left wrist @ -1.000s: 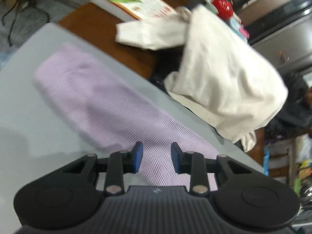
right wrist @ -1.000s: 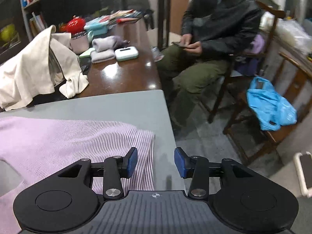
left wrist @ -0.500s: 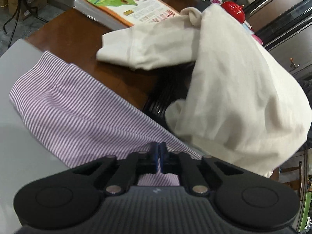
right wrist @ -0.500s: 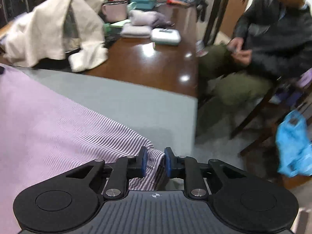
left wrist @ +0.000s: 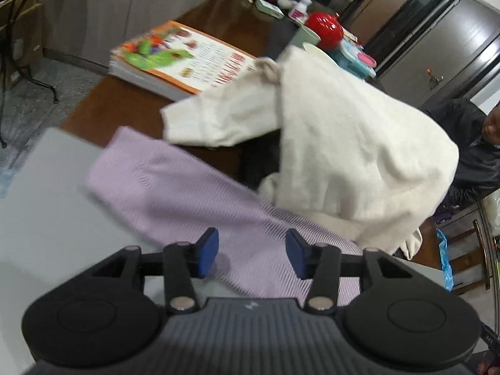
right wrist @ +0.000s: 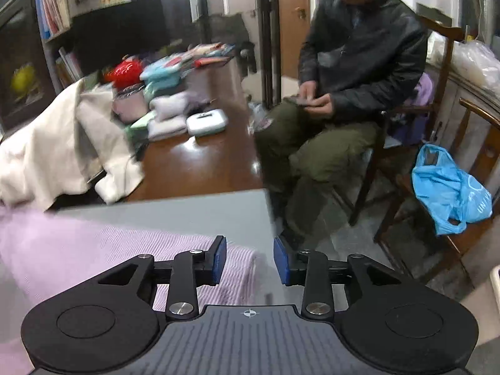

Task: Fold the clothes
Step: 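Grasp the sweater side with the left gripper and fold it toward the right gripper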

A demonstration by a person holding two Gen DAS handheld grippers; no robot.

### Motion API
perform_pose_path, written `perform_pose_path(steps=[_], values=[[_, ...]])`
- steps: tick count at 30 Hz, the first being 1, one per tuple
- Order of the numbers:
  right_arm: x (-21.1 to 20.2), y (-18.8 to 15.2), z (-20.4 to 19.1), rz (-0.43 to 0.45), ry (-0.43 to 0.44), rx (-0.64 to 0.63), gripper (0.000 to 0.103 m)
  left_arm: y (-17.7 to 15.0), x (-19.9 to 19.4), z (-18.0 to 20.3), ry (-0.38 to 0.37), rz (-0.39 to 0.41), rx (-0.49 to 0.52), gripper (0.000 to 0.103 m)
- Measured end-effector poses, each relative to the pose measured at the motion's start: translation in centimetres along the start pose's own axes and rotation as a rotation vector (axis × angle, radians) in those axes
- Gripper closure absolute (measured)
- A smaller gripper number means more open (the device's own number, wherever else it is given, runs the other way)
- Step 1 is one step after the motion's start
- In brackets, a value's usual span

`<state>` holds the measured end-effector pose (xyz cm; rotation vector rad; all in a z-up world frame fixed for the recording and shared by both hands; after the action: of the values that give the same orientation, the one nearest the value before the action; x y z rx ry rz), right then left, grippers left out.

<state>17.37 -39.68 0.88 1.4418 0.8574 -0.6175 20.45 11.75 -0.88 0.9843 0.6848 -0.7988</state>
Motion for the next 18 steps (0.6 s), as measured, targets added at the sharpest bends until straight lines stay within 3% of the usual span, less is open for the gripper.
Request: perform_pose_path(steps=[2,4,6,12,16,18], values=[[-0.3,-1.4,-7.4,-0.061,0.143,-0.166,0.069,-0.8,-1.7,0.0,-0.008,-0.012,-0.007,0.055],[-0.1,-3.1,-13.1,-0.12,0.256,-0.259,0.074,-4.2,-3.7,1.4,-0.068,-0.067,0.019,0.053],[0.6,-4.7,-17.1,-0.156,0.311,-0.318,0.08,-6.5,-4.5,2.0,-0.101,-0.111,0.044,0.053],[4.0,-6.9,-21.6,-0.229,0.289,-0.374,0.079,-18.0,-6.4,3.6,-0.152,-0.367,0.196,0.052],[6.4,-7.6,-22.0,-0.288,0.262,-0.378,0.08,-20.4,-7.5,2.6,-0.18,-0.371,0.15,0.05],[7.1,-7.3,-21.8,-0.277,0.234,-0.382,0.088,-20.7,-8.0,1.9,-0.2,-0.358,0.107,0.05]])
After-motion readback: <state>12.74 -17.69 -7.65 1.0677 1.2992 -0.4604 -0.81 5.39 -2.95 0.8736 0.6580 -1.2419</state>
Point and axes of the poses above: each gripper's, at about its wrist camera, not at the fingertips, and x roughly the way its jaws point, z to its right, y to its top, the point moved 7 cm from there along x, roughly the way its jaws point, and after that the axes turned 3 degrees about x, right-handed, at the moved point
